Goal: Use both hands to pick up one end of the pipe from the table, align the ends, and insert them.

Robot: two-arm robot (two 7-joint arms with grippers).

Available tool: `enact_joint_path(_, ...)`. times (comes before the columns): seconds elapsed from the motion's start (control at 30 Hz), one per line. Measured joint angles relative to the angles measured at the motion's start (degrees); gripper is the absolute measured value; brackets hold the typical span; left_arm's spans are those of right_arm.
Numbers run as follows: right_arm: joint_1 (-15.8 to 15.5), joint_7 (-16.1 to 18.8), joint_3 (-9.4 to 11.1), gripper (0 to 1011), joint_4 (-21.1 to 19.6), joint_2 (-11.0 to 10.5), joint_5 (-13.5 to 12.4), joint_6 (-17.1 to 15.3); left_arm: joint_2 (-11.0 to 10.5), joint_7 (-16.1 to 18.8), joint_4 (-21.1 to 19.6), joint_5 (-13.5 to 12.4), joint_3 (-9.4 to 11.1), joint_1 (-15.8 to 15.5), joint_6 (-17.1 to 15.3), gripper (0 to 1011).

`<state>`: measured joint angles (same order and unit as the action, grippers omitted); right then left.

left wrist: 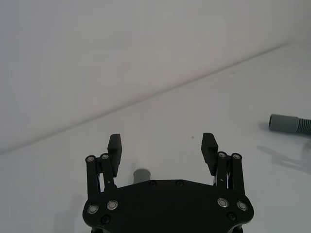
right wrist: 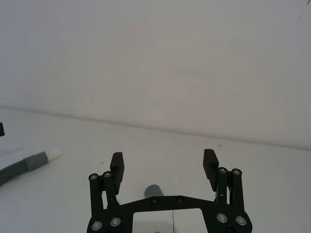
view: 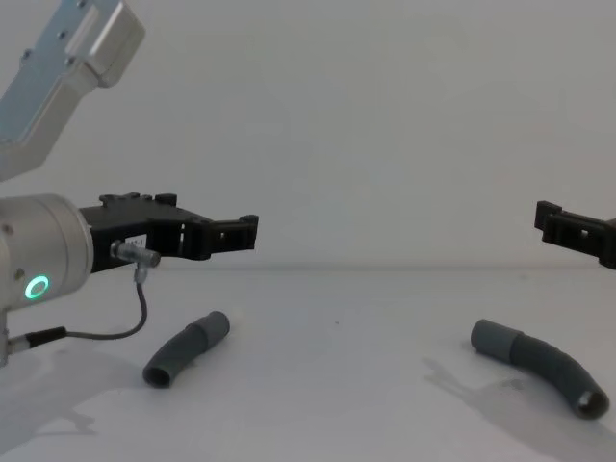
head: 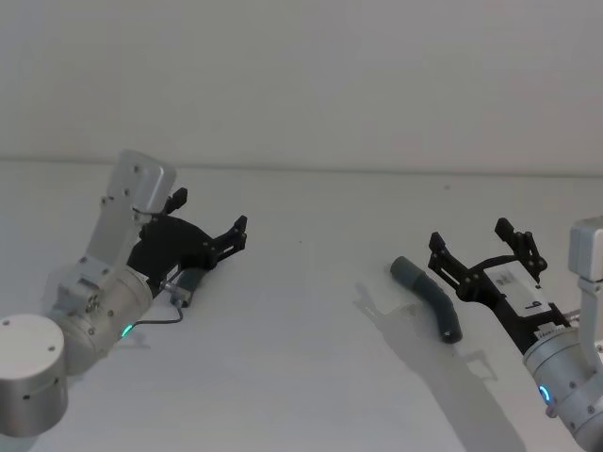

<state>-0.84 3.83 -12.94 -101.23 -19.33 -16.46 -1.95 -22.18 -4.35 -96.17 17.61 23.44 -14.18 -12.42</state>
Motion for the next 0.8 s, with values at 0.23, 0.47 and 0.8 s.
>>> enact_joint_path(0.23,0.00,0.00,0.00,1001,0.00,0.00,0.00,0.00,0.06,-0.24,-1.28,2.34,-1.54,-0.13,-5.78,1000)
enact_joint_path(0.47,0.00,0.00,0.00,1001,0.00,0.00,0.00,0.00,0.21,-0.30,-1.71,3.69,-2.56,-0.11,-9.91,1000)
enact_joint_path(0.8,0.00,0.00,0.00,1001,0.00,0.00,0.00,0.00,0.61,-0.84,-0.56,4.66,-3.15,-0.49,-13.65,1000)
